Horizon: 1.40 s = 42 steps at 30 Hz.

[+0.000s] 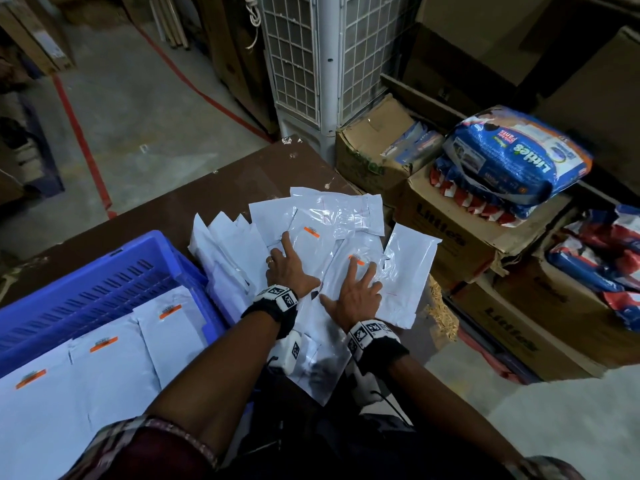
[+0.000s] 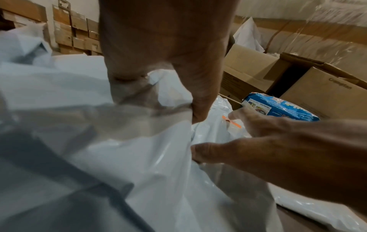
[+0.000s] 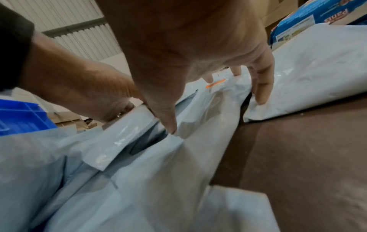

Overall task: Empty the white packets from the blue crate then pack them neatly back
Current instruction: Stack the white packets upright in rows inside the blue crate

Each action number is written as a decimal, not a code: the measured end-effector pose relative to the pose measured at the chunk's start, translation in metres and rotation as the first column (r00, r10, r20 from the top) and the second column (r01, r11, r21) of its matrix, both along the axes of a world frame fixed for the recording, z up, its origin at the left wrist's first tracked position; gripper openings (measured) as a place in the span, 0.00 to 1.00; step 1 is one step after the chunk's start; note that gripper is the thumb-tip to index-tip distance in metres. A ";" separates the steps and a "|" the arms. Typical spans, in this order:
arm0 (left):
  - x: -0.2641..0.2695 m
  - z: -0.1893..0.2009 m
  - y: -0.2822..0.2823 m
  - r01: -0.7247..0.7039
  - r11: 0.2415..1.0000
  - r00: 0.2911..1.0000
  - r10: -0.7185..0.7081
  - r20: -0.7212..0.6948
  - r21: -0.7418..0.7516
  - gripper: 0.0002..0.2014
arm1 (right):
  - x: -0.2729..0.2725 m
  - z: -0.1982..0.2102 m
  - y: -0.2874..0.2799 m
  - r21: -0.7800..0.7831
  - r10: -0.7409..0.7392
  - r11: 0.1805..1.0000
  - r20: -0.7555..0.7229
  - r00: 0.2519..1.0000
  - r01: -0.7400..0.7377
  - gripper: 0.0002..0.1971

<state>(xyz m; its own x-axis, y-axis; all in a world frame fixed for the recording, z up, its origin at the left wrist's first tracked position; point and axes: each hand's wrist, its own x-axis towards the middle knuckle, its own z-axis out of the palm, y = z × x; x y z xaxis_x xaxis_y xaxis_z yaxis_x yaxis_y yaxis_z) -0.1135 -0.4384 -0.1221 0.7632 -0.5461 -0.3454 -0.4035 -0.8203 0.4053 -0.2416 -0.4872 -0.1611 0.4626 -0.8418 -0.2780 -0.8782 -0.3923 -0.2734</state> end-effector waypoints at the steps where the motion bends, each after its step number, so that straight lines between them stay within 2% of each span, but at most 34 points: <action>1: 0.000 0.000 0.001 -0.011 1.000 1.000 0.011 -0.019 -0.022 0.64 | 0.000 -0.002 0.000 -0.009 -0.003 1.000 0.002 1.000 0.003 0.57; 3: -0.001 0.001 0.003 -0.041 0.996 0.998 0.037 -0.054 -0.084 0.63 | -0.002 -0.004 0.001 -0.028 0.002 1.000 0.052 0.999 -0.001 0.56; 8: 0.001 0.015 0.006 -0.086 0.979 0.993 0.070 -0.090 -0.185 0.60 | -0.008 0.001 0.008 0.027 0.010 0.999 0.302 0.953 -0.019 0.51; 13: 0.002 0.034 0.015 -0.108 0.946 0.988 0.068 -0.141 -0.305 0.58 | -0.027 0.005 0.008 0.018 0.103 0.990 0.576 0.811 -0.138 0.48; 17: 0.000 0.051 0.024 -0.123 0.921 0.986 0.070 -0.152 -0.370 0.59 | -0.049 0.015 0.011 0.017 0.162 0.972 0.672 0.723 -0.233 0.44; 20: -0.002 0.060 0.032 -0.134 0.901 0.984 0.073 -0.160 -0.413 0.59 | -0.066 0.017 0.007 0.064 0.134 0.973 0.621 0.772 -0.221 0.43; 23: -0.006 0.065 0.039 -0.154 0.890 0.981 0.086 -0.175 -0.428 0.59 | -0.076 0.011 0.001 0.099 0.094 0.983 0.436 0.895 -0.152 0.34; 25: -0.009 0.066 0.042 -0.161 0.886 0.980 0.090 -0.178 -0.435 0.59 | -0.074 0.007 0.003 0.071 0.037 0.995 0.336 0.941 -0.064 0.30; 30: -0.023 0.070 0.050 -0.150 0.865 0.982 0.073 -0.174 -0.479 0.58 | -0.049 0.006 0.020 -0.010 -0.051 0.999 0.110 0.993 0.052 0.53; 33: -0.030 0.073 0.054 -0.106 0.840 0.988 0.027 -0.154 -0.532 0.56 | -0.042 -0.001 0.028 -0.067 0.003 0.998 0.020 1.000 -0.002 0.57; 37: -0.036 0.079 0.061 -0.107 0.823 0.990 0.035 -0.139 -0.558 0.52 | -0.047 -0.008 0.030 -0.066 0.050 0.997 0.063 0.997 -0.046 0.56; 42: -0.040 0.090 0.070 -0.122 0.812 0.989 0.054 -0.136 -0.571 0.47 | -0.056 0.004 0.030 -0.025 0.071 0.997 0.314 0.947 -0.066 0.47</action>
